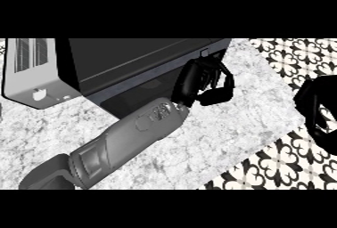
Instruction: Pick up the milk, place it into the microwave and close the microwave
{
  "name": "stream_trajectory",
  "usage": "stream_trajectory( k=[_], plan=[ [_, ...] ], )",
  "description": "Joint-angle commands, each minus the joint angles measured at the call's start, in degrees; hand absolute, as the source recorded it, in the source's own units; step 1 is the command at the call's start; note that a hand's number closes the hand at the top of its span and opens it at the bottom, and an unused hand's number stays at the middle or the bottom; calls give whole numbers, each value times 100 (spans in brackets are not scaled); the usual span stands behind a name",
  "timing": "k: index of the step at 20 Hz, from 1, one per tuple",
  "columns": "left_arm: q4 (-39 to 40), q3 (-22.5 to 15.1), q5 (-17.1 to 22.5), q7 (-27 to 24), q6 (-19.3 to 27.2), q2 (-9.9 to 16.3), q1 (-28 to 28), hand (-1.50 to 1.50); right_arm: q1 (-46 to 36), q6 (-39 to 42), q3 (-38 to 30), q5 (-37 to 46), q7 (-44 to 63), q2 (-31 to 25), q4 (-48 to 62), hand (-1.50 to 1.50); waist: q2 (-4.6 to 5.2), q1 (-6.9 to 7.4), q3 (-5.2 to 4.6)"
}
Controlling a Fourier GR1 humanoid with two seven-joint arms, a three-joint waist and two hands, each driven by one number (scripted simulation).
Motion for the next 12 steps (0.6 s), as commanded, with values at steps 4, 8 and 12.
stream_trajectory(
  k=[4,8,12],
  plan=[
    [293,100,115,22,41,-261,-328,150,56,463,143,-192,-158,2,-360,150,70,-217,18],
    [249,99,166,7,143,-259,-282,150,100,473,174,-307,-74,3,-570,150,55,-268,16],
    [208,69,144,-97,243,-258,-225,150,95,449,170,-394,25,-15,-737,150,94,-283,17]
  ],
)
